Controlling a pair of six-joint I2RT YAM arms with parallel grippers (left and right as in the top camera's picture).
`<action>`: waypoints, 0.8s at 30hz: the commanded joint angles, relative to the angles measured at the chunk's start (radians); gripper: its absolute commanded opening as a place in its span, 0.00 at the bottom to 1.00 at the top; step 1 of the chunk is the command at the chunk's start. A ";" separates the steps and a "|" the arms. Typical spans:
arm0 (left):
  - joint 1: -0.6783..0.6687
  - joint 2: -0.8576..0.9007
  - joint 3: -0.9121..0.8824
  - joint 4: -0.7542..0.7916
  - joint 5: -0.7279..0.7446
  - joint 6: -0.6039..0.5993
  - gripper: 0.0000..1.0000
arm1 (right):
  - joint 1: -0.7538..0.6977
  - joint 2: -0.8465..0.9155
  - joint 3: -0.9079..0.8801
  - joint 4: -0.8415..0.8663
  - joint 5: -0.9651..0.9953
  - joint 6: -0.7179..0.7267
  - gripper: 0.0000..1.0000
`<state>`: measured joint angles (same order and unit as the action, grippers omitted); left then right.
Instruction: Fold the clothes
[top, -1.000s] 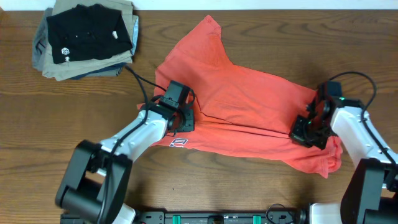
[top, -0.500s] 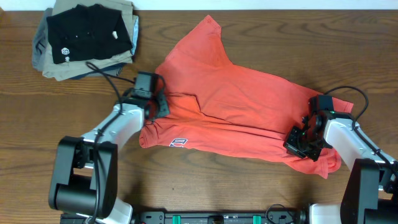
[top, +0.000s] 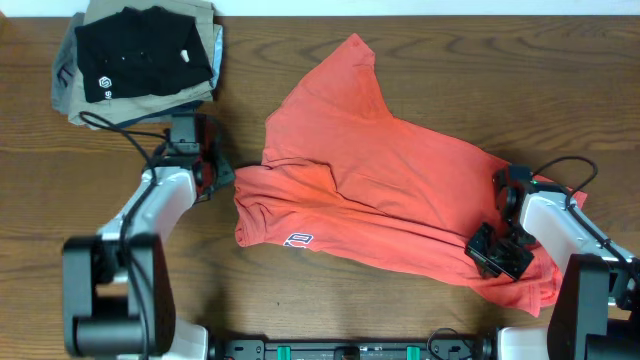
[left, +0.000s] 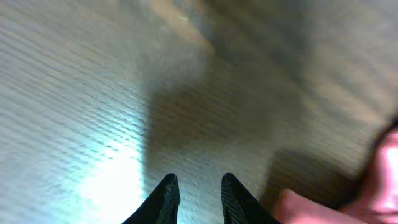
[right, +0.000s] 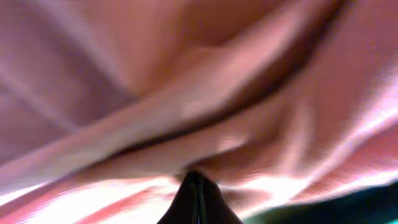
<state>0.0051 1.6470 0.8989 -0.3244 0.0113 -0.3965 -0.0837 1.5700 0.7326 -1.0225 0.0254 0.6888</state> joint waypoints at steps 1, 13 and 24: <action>-0.016 -0.137 0.018 -0.011 0.020 -0.005 0.25 | 0.006 -0.026 0.039 -0.030 0.098 0.046 0.01; -0.320 -0.212 0.018 -0.152 0.436 -0.032 0.19 | 0.006 -0.044 0.150 0.025 -0.087 -0.193 0.24; -0.620 0.037 0.018 0.078 0.460 -0.156 0.06 | 0.006 -0.044 0.150 0.020 -0.087 -0.193 0.11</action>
<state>-0.5838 1.6234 0.9077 -0.2852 0.4545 -0.4850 -0.0837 1.5394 0.8696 -0.9981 -0.0540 0.5087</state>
